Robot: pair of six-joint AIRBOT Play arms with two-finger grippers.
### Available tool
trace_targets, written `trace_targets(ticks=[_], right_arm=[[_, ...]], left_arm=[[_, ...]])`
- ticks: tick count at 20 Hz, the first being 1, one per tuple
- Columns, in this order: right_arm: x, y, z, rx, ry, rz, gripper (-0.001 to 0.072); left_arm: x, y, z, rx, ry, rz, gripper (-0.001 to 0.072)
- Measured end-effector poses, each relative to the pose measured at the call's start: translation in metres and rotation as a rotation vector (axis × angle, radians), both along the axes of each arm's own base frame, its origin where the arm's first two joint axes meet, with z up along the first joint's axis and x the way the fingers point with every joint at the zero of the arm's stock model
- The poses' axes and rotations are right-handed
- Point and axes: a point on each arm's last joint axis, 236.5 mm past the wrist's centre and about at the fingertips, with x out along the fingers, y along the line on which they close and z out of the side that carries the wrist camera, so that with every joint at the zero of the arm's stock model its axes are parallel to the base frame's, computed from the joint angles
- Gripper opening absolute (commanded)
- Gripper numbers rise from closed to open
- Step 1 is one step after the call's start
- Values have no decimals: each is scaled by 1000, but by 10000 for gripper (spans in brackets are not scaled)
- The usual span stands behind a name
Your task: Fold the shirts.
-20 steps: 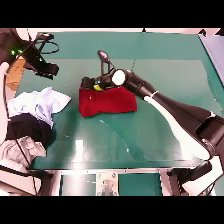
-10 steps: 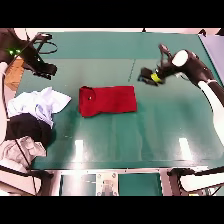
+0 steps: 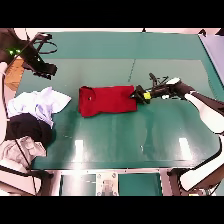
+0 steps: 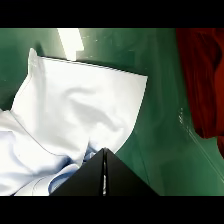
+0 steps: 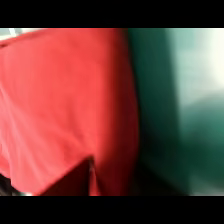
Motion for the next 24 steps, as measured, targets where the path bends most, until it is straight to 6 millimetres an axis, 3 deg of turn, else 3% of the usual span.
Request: trace_targets(ticks=[1, 4, 6, 8, 9, 11, 13, 16, 19, 21, 24], right_arm=[[5, 8, 6, 15, -23, 12, 26], [24, 25, 39, 66, -100, 42, 14], [39, 12, 68, 55, -158, 22, 14], [49, -31, 85, -29, -181, -32, 13], [53, -63, 94, -79, -190, -79, 13], [53, -136, 109, -174, -194, -203, 13], [38, -219, 122, -251, -183, -363, 13], [-15, -343, 130, -349, -135, -634, 13], [-105, -445, 118, -416, -33, -910, 13], [-168, -486, 103, -427, 44, -1061, 13], [-252, -512, 72, -405, 155, -1226, 14]], left_arm=[[0, 0, 0, 0, 0, 0, 22], [0, 0, 0, 0, 0, 0, 22], [-1, 0, 0, 0, 4, 0, 22], [-3, 0, 0, 1, 11, 0, 22], [-3, 0, 0, 1, 11, 0, 22], [-3, 0, -1, 1, 14, 0, 22], [-3, 0, -1, 1, 14, 0, 22], [-3, 0, -1, 0, 15, 0, 22], [-4, -5, 0, -23, 16, -5, 22], [-4, -11, 0, -48, 17, -12, 22], [-5, -21, 1, -87, 20, -21, 22]])
